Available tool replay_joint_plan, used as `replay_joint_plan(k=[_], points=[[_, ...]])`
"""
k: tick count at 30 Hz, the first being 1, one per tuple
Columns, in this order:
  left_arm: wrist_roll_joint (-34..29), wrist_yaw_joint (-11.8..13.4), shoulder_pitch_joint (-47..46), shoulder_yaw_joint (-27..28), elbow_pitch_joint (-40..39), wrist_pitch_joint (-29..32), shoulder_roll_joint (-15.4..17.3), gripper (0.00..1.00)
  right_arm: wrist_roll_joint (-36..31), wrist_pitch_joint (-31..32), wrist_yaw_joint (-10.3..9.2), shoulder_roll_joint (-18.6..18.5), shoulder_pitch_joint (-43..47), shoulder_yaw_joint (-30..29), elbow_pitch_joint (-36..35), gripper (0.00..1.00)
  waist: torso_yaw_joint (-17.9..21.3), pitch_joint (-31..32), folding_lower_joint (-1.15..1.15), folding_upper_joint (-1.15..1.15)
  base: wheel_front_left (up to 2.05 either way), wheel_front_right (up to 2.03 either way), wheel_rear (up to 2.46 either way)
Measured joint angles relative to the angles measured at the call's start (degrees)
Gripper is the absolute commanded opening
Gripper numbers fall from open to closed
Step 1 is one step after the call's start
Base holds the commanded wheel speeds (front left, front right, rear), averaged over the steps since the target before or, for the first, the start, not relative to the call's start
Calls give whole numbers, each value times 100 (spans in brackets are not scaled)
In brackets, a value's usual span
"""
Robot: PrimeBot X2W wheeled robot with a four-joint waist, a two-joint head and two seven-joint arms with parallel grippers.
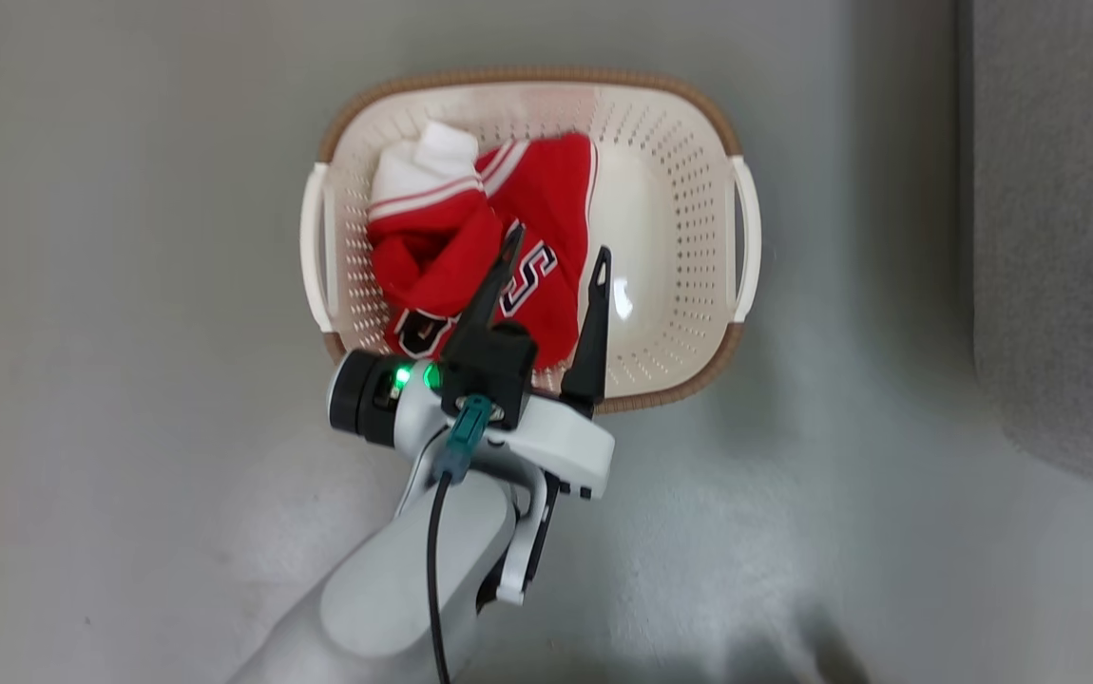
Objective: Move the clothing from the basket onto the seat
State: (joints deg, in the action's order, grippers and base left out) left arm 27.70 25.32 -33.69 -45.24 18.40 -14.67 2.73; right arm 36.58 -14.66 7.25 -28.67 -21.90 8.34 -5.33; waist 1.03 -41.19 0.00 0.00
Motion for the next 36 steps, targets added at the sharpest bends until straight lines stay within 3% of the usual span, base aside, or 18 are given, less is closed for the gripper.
replay_joint_plan(k=[13, 26, 36], points=[[608, 49, -1396, -564, 1449, -3, -11, 100, 36, 0, 0, -160, -366, 201, -487, 100, 197, -1071, 0, 0, 0, 0, 0], [1767, 635, -2329, -1318, 3098, -3, -14, 100, 27, 0, 0, -153, -482, 525, -697, 100, 411, -1462, 0, 0, 0, 0, 0], [2550, 851, -2824, -2164, 3833, 357, -8, 100, 36, 0, 0, -78, -586, 557, -710, 100, 621, -1588, 0, 0, 0, 0, 0]])
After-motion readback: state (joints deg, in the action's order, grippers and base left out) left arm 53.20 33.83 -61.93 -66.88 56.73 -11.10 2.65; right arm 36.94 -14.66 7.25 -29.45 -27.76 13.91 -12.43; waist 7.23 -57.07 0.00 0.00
